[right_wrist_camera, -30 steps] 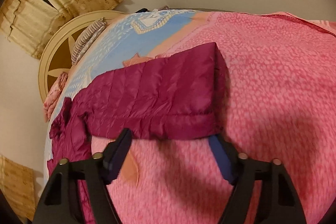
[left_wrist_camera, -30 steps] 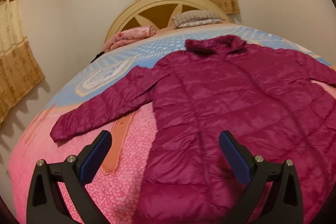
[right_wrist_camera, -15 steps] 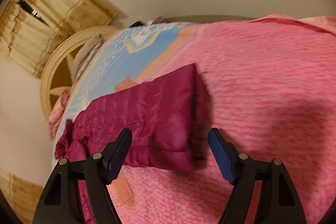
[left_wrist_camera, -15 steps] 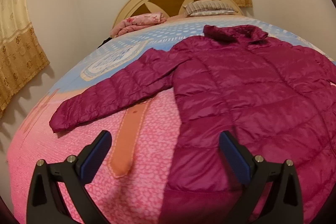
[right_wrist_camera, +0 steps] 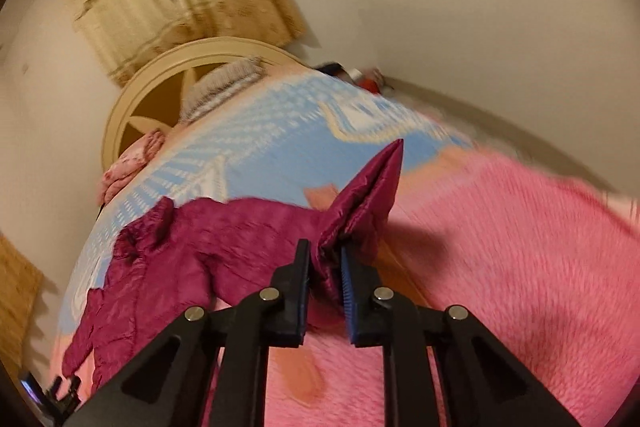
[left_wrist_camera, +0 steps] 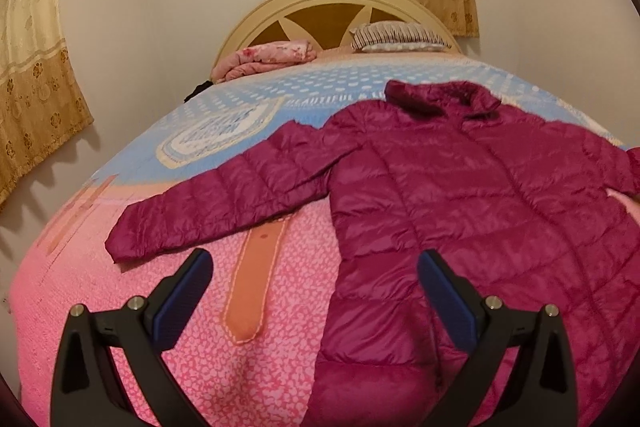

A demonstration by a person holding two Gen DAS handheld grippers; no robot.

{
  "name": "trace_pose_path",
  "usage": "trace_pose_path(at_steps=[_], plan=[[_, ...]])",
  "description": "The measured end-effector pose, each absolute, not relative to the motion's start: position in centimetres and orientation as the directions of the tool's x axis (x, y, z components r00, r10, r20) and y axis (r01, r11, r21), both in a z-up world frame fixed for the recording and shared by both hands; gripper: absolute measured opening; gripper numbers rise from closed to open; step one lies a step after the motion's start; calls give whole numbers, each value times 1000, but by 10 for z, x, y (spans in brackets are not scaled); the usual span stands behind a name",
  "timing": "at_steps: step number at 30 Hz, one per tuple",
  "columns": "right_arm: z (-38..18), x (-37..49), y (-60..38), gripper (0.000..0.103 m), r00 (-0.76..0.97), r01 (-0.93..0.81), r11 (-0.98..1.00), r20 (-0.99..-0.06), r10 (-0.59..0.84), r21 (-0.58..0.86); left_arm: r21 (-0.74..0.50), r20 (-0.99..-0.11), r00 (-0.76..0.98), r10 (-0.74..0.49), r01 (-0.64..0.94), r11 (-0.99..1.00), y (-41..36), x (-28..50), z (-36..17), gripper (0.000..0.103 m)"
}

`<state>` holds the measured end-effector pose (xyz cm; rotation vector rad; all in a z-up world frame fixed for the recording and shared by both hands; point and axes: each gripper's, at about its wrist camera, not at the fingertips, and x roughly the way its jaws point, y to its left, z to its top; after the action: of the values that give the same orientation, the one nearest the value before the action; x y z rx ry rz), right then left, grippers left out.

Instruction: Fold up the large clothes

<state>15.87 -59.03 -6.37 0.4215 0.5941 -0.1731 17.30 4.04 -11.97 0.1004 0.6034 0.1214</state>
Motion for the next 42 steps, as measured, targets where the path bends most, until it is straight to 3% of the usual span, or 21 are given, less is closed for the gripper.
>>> trace_pose_path(at_steps=[11, 15, 19, 20, 21, 22, 23, 25, 31, 35, 40, 41, 42], plan=[[24, 185, -434, 10, 877, -57, 991, -468, 107, 120, 95, -550, 825, 127, -90, 991, 47, 166, -110, 103], [30, 189, -393, 10, 878, -112, 992, -461, 125, 56, 77, -548, 828, 120, -93, 993, 53, 161, -108, 103], [9, 198, -401, 12, 847, -100, 991, -515, 131, 88, 67, -527, 842, 112, -90, 994, 55, 154, -106, 103], [-3, 202, -406, 27, 838, -84, 994, -535, 108, 70, 65, -529, 842, 106, -84, 994, 54, 154, -106, 103], [-13, 206, -410, 77, 819, -70, 996, -568, 87, 51, 62, -533, 840, 97, -76, 995, 53, 155, -107, 103], [-25, 211, -417, 100, 795, -43, 998, -603, 62, 45, 59, -538, 838, 91, -71, 996, 52, 155, -108, 103], [-36, 213, -424, 102, 786, -15, 998, -616, 50, 62, 58, -541, 836, 89, -68, 996, 52, 156, -109, 103], [-56, 217, -432, 102, 759, 7, 997, -649, 42, 73, 56, -547, 833, 82, -62, 997, 51, 156, -111, 103], [-121, 236, -439, 102, 666, 68, 993, -737, -115, -94, 41, -559, 826, 76, -64, 997, 51, 153, -113, 103], [-157, 250, -446, 102, 613, 84, 972, -757, -224, -220, 31, -582, 812, 45, -33, 999, 48, 150, -114, 103], [-180, 256, -459, 101, 592, 77, 957, -760, -269, -278, 51, -597, 801, 48, -22, 998, 41, 148, -118, 103], [-180, 257, -463, 95, 598, 80, 960, -758, -261, -268, 53, -600, 798, 49, -21, 998, 40, 149, -119, 103], [-179, 257, -468, 75, 601, 86, 965, -759, -250, -249, 53, -604, 796, 48, -21, 998, 39, 149, -120, 103]])
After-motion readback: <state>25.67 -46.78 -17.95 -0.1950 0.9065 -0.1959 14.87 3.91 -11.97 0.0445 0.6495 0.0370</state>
